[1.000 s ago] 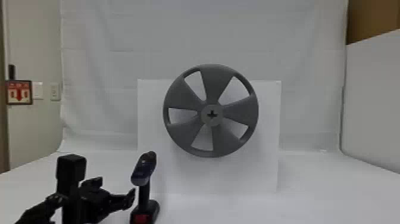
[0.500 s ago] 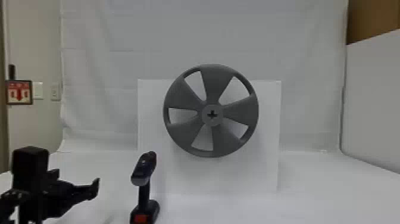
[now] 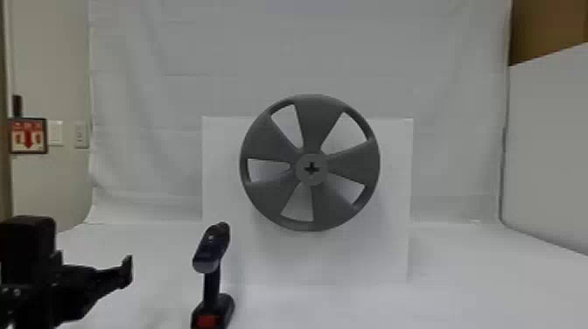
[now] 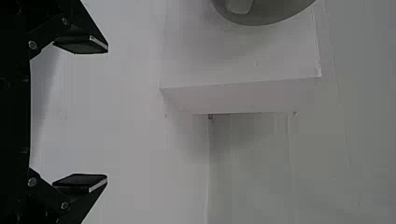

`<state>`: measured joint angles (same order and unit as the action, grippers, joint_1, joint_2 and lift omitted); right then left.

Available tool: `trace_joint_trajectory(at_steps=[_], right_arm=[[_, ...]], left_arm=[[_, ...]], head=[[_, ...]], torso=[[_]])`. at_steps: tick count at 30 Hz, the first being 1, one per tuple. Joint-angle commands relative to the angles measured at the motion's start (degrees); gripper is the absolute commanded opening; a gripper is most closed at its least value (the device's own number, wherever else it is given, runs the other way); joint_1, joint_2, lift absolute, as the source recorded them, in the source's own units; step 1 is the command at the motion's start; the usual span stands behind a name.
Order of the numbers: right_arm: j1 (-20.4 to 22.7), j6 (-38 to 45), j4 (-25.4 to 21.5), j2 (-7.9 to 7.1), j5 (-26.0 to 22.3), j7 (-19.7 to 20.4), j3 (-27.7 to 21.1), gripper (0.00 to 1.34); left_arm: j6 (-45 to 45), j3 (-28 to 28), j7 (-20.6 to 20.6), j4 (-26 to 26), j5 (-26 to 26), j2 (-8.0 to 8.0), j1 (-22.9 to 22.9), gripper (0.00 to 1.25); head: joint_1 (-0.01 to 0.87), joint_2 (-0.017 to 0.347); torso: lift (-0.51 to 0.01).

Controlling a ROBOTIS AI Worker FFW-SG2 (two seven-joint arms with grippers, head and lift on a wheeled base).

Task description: Grasp the drill and bring into the middle of wheel

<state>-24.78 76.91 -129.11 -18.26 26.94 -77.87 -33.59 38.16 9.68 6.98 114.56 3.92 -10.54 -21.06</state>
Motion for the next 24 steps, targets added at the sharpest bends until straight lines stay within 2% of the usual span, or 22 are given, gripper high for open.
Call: trace_joint_trajectory(at_steps=[1,13,24], right_arm=[[0.1,0.0,0.0,0.06,-0.2,-0.5,-0.1,1.04],[0.0,-0.1,-0.3,0.24,-0.5,-0.5,0.4,1.04],[0.0,-0.1,-0.4,0.06,-0.5,-0.5,0.5,1.04]], left_arm=[[2.0,-0.6,-2.4,2.1,0.6,-0.01,0.6,1.21],[3.6,0.0,-3.0,3.0,2.9,-0.01,1.1,1.2],[5.5,-0.4,-3.1,4.7,2.6,-0.01,0.7,1.2]], head=[[0.054,0.031],[0.054,0.031],[0.054,0.031]], torso=[[-0.403],[-0.403],[-0.403]])
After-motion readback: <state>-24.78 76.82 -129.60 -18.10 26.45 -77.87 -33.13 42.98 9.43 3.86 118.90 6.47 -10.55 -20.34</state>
